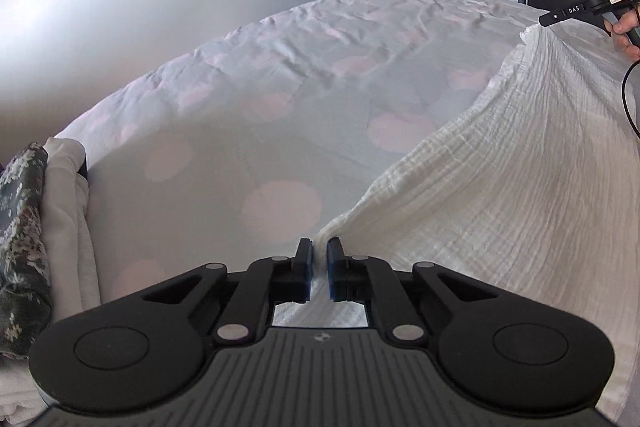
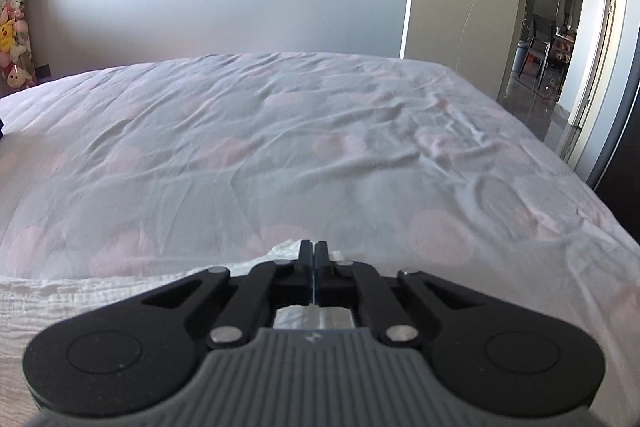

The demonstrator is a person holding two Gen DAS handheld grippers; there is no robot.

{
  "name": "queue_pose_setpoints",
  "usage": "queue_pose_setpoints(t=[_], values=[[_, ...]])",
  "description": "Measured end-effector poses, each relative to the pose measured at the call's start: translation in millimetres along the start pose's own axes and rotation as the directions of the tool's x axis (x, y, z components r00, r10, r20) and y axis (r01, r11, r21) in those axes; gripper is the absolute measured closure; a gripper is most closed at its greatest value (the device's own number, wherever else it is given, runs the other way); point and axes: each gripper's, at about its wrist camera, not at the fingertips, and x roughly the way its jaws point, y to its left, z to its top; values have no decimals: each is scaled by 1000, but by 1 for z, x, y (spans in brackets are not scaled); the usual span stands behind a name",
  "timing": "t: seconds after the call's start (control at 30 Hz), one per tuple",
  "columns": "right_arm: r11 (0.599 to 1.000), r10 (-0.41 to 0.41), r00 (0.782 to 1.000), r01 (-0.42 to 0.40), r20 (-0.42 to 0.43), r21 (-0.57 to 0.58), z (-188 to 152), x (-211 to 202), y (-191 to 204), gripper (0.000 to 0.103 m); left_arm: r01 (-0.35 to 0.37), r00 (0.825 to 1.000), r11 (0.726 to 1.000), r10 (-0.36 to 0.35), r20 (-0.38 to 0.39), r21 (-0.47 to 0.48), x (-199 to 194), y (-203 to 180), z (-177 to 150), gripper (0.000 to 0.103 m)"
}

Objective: Fold clothes

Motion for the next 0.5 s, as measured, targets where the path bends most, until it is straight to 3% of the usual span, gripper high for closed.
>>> queue_pose_setpoints(t=[0.13, 0.23, 0.3, 0.33, 0.4, 0.43, 0.5], values=[[1000, -24, 1000, 24, 8, 13, 7, 15, 1, 103, -17, 999, 999, 17, -28, -26, 21, 4, 9, 95], [1000, -18, 998, 18, -53, 3, 1, 35, 4, 102, -13, 998, 999, 10, -64, -47, 38, 5, 6, 90], [1000, -18, 997, 19, -80, 3, -6, 43, 4, 101, -8, 997, 997, 3, -71, -72, 44, 6, 0, 80], [1000, -24, 996, 25, -90, 7, -10, 45, 3, 96, -5, 998, 996, 0, -62, -84, 44, 7, -3, 76], [999, -28, 995, 31, -98, 33, -15, 42, -5, 92, -7, 999, 995, 3, -47, -97, 39, 6, -7, 52], [998, -24, 995, 29, -99, 50, -17, 38, -10, 84, -12, 999, 995, 8, -38, -103, 34, 5, -7, 48], [995, -9, 996, 19, -93, 97, -18, 25, -23, 78, -18, 1000, 993, 16, -26, -116, 23, 3, -8, 45]])
